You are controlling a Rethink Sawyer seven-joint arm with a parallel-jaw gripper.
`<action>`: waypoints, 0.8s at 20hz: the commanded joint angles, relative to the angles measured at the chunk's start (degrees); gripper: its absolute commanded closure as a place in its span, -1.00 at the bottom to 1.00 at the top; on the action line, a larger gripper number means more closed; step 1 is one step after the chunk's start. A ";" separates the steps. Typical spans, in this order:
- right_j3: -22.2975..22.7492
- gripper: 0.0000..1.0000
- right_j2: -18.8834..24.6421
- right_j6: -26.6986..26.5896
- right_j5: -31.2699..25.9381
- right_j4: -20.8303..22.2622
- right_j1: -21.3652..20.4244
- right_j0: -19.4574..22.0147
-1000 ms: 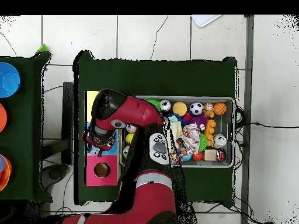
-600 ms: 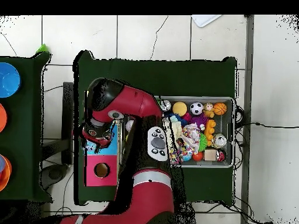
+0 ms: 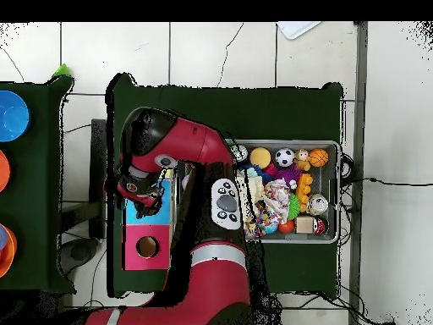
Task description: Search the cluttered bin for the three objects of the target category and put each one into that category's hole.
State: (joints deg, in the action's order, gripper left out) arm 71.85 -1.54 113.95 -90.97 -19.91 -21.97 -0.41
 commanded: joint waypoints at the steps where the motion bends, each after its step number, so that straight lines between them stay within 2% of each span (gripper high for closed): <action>1: -0.07 -1.00 0.51 11.99 -3.75 2.92 2.94 1.21; 8: -0.57 -1.00 -0.09 12.34 -4.02 4.45 1.82 1.33; 10: -1.25 -1.00 -1.83 11.00 -1.68 7.28 0.73 1.12; 12: -3.46 -1.00 -3.24 7.50 -0.22 11.62 -0.02 1.36; 14: -5.58 -1.00 -5.23 3.80 4.61 16.52 -1.73 1.03; 16: -4.52 -1.00 -5.10 2.25 12.34 17.55 -4.04 1.41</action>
State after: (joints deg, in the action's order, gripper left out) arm 69.78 -4.48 113.95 -88.98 -8.46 -22.78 -0.34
